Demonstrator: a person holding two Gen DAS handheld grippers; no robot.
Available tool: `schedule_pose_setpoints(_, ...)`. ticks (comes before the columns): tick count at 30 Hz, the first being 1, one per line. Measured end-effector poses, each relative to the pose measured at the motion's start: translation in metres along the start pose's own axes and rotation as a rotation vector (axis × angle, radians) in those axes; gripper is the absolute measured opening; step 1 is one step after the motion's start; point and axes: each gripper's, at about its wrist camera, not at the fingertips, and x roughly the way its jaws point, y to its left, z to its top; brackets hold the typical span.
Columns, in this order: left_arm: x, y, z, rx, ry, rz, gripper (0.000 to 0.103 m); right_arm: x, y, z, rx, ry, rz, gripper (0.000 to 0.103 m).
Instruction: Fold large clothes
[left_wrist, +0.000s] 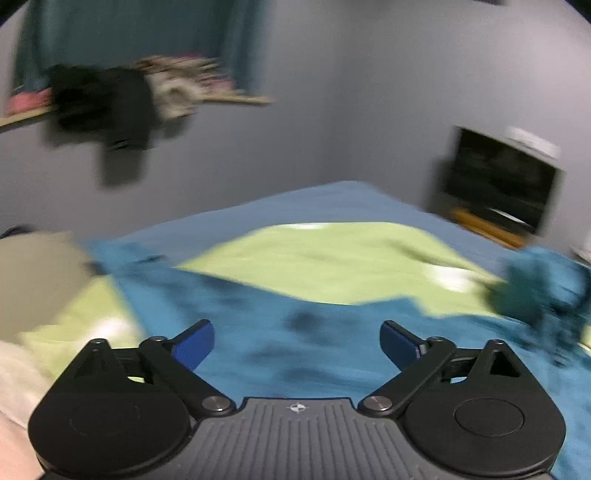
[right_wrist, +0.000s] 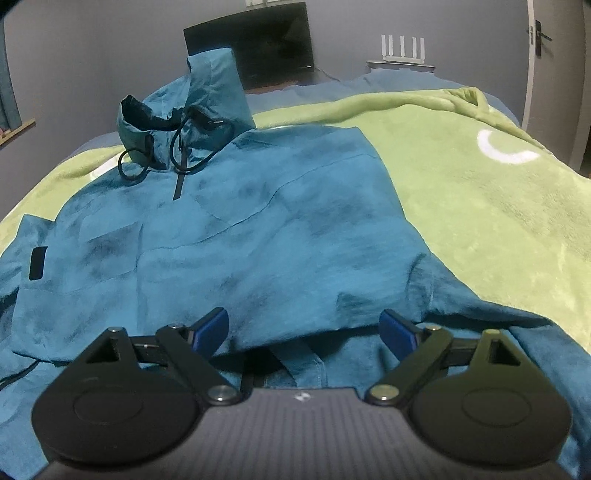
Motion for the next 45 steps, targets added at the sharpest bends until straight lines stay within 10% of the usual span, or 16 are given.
schedule_pose_setpoints(8,0.05,0.09,0.041,-0.061,0.032,0.273,0.092,0.0,0.001,0.002,0.001,0.0,-0.011,0.089)
schedule_pose_setpoints(19,0.115,0.114,0.063,-0.049,0.134,0.371,0.075,0.008,0.018,0.004,-0.062,0.024,-0.048,0.089)
schedule_pose_setpoints(24,0.13,0.111,0.073,0.023,0.069,0.336,0.011,0.013,0.022,0.005,-0.075,0.039,-0.055,0.089)
schedule_pose_setpoints(33,0.059,0.036,0.091,0.049,-0.172,-0.043,0.002,0.015,0.027,0.004,-0.108,0.045,-0.042,0.089)
schedule_pose_setpoints(45,-0.077,-0.231,0.066,0.287,-0.277,-0.646,0.002,0.012,0.019,0.002,-0.079,0.023,-0.001,0.089)
